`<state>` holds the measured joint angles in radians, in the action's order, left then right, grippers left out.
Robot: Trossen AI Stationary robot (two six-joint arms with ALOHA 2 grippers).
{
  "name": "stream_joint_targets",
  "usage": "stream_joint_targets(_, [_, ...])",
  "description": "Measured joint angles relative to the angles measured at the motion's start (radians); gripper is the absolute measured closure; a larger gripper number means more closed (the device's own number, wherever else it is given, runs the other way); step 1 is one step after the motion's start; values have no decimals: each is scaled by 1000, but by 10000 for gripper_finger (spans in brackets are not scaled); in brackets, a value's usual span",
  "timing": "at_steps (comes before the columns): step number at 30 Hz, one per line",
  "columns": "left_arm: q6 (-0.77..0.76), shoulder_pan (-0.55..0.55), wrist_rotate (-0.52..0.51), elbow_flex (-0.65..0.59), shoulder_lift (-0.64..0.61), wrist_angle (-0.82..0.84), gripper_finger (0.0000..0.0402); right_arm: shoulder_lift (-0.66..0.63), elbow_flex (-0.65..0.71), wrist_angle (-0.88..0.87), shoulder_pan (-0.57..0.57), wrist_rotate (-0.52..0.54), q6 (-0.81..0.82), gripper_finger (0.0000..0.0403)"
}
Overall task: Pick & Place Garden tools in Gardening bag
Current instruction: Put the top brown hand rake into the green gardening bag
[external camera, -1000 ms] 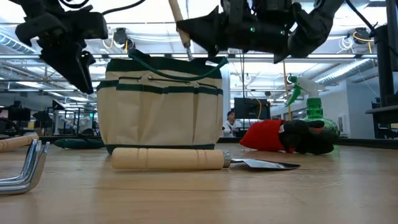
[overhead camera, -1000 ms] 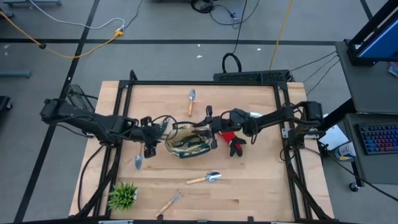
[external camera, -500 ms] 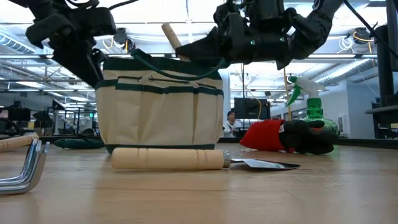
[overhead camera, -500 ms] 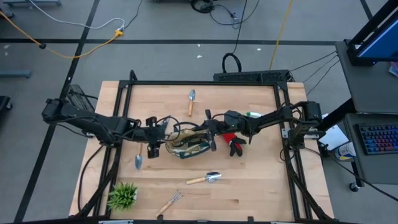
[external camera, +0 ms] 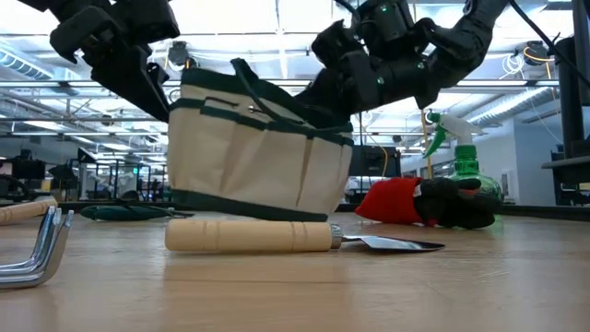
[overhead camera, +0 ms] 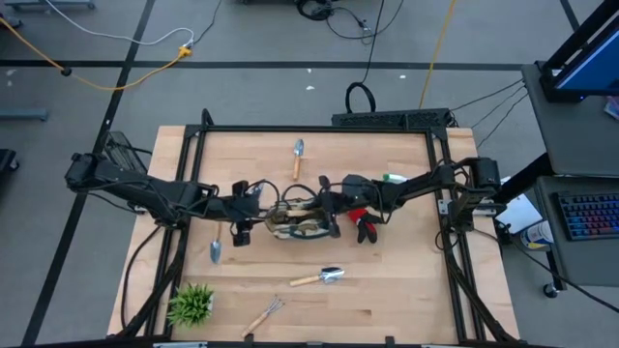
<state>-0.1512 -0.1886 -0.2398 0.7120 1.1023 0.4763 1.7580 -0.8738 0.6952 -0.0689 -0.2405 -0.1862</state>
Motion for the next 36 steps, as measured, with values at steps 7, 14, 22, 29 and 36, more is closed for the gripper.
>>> stream_joint_targets(7, [0,0,-1,0,0,-9,266,-9,1,1,33,1,-191,327])
stream_joint_targets(14, [-1,0,-32,0,0,-10,266,-41,3,-3,59,3,-245,332])
stream_joint_targets(22, [-36,0,-32,0,0,-26,266,-43,0,-114,44,6,-244,330])
stream_joint_targets(29, [-32,0,-32,0,-1,-120,266,-43,0,-161,16,12,-185,326])
stream_joint_targets(36, [15,0,-24,0,-1,-147,266,-53,2,-154,9,143,-137,330])
